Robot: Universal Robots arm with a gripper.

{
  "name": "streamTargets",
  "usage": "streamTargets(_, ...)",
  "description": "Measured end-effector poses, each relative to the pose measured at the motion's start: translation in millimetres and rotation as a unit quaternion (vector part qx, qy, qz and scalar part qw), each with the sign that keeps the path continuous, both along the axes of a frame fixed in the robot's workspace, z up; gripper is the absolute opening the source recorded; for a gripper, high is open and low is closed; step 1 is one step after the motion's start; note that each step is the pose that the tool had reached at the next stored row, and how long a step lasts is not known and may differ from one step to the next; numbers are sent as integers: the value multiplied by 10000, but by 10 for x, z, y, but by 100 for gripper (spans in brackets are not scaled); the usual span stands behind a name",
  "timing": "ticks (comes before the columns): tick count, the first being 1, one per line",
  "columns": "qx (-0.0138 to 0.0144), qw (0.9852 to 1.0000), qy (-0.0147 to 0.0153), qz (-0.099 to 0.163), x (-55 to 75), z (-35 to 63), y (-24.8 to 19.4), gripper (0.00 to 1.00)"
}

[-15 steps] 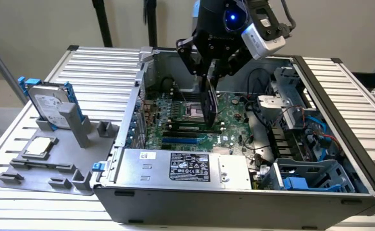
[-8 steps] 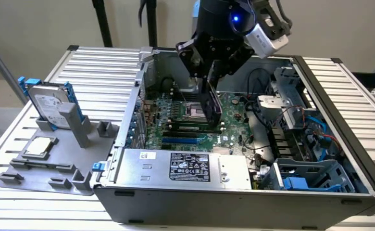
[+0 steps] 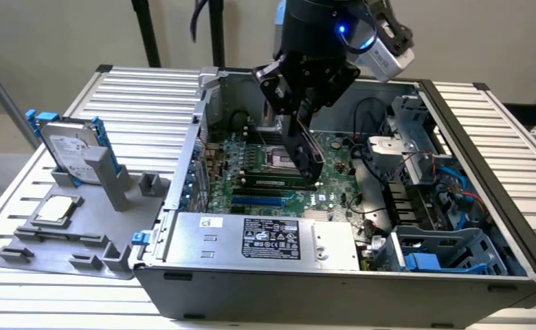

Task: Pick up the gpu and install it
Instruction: 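Insert the gpu into the slot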

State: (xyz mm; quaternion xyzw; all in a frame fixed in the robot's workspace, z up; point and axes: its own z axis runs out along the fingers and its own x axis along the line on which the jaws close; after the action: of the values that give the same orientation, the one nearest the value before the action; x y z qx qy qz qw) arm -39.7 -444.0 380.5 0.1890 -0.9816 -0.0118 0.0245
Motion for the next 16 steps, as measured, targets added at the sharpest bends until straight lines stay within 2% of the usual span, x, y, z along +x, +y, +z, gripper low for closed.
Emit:
streamTargets(4,0,9994,0,359,0,-18,0,27)
streamTargets(8,0,9973,0,730,0,-46,0,27)
streamTargets(12,0,9941,-1,1088,0,-83,0,27)
streamTargets(16,0,9894,-4,1452,0,-132,0,27)
